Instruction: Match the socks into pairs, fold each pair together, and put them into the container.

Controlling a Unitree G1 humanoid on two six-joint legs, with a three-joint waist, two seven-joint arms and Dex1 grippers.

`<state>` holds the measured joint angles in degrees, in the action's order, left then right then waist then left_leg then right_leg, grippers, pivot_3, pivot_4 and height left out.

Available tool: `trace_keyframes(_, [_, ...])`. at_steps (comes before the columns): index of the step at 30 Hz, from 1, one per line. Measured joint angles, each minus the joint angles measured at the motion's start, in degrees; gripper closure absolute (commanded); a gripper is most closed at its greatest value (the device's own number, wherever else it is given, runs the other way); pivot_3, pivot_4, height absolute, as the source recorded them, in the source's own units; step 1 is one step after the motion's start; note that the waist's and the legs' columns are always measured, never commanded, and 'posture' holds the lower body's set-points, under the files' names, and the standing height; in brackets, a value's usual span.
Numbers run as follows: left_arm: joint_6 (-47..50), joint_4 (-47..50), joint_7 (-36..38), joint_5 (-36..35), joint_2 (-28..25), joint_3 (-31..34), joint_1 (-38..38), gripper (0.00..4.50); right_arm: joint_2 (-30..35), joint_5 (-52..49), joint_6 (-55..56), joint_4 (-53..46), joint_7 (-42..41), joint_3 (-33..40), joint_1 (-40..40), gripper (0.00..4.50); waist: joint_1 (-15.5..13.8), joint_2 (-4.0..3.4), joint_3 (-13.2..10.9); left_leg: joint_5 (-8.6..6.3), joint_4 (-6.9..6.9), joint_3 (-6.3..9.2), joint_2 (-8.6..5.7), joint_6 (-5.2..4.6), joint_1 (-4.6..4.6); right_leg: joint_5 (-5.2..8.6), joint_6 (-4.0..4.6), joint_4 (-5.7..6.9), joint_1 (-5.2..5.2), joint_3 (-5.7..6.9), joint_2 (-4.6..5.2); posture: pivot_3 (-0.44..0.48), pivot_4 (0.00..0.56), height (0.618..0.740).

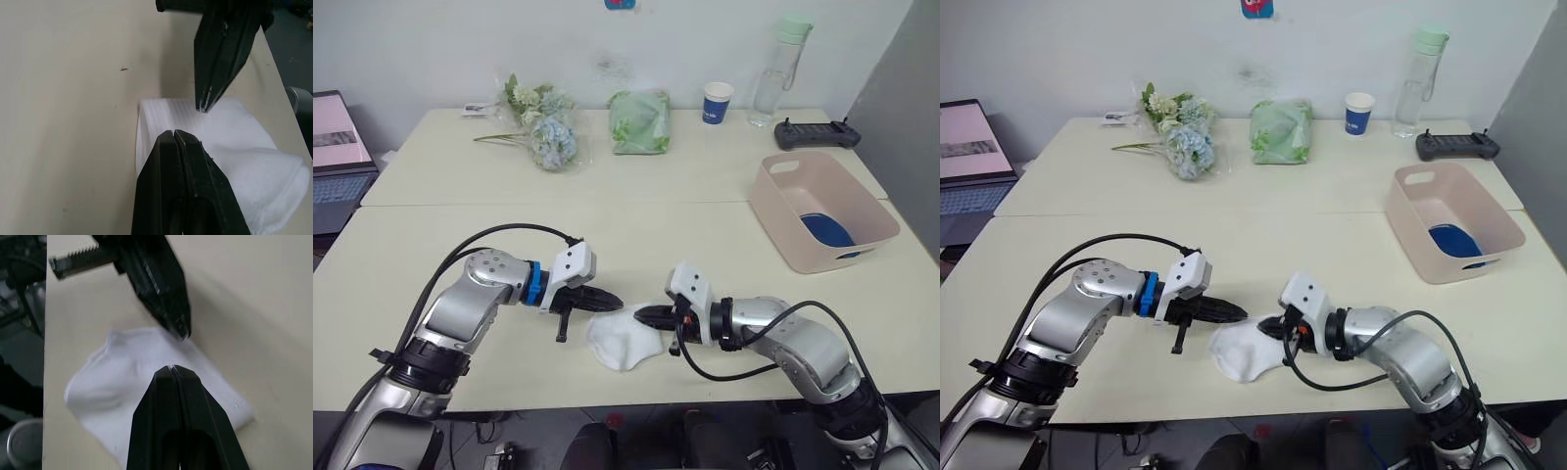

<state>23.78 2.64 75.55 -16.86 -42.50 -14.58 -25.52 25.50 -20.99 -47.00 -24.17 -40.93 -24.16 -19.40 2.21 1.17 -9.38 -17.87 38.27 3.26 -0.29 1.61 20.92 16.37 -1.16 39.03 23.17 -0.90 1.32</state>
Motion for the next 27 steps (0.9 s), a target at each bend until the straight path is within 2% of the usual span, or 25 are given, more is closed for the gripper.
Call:
trace_keyframes(6, [-4.06, -3.01, -0.03, 4.3, -0.11, -2.25, 1.48, 4.5, 3.07, 2.44, 1.45, 0.89, -3.08, -5.54, 0.48, 4.46, -0.41, 0.0, 0.0, 0.0, 0.0, 0.17, 0.11, 0.0, 0.0, 0.0, 0.01, 0.02, 0.0, 0.09, 0.0, 0.0, 0.15, 0.74])
trace_keyframes(10, [-8.8, -6.03, 0.11, 5.51, -0.37, -2.24, 1.16, 4.5, 5.16, 3.4, 3.31, 0.12, -4.08, -5.57, 1.68, 4.46, -0.51, 0.01, 0.01, 0.0, 0.08, 0.13, 0.04, 0.0, -0.03, 0.0, 0.01, 0.01, -0.09, 0.06, 0.01, 0.0, 0.15, 0.74])
trace_keyframes(14, [-11.41, -8.35, 0.28, 5.69, -0.49, -1.88, 0.6, 4.5, 8.4, 2.66, 2.4, -3.92, -3.89, -2.24, 5.49, 4.46, -0.55, 0.02, 0.02, 0.0, 0.17, 0.14, 0.03, 0.0, -0.02, 0.0, 0.0, 0.02, -0.15, 0.07, 0.02, 0.0, 0.15, 0.74])
trace_keyframes(20, [-11.14, -7.13, 3.08, 5.4, -1.65, -1.78, -0.57, 4.5, 7.37, -4.74, -3.97, -10.48, -1.9, 7.73, 7.41, 4.46, -0.44, 0.02, 0.01, 0.0, 0.22, 0.18, 0.07, 0.0, 0.01, -0.02, -0.02, 0.04, -0.13, 0.09, -0.01, 0.0, 0.15, 0.74])
trace_keyframes(27, [-8.15, -1.45, 5.18, 3.37, -2.42, -1.76, -0.74, 4.5, 4.74, -0.52, -6.42, -12.03, 9.59, 10.62, 9.22, 4.46, -0.39, 0.01, 0.01, 0.0, 0.23, 0.06, 0.0, 0.0, 0.06, -0.02, -0.02, 0.04, -0.1, -0.01, 0.0, 0.0, 0.15, 0.74])
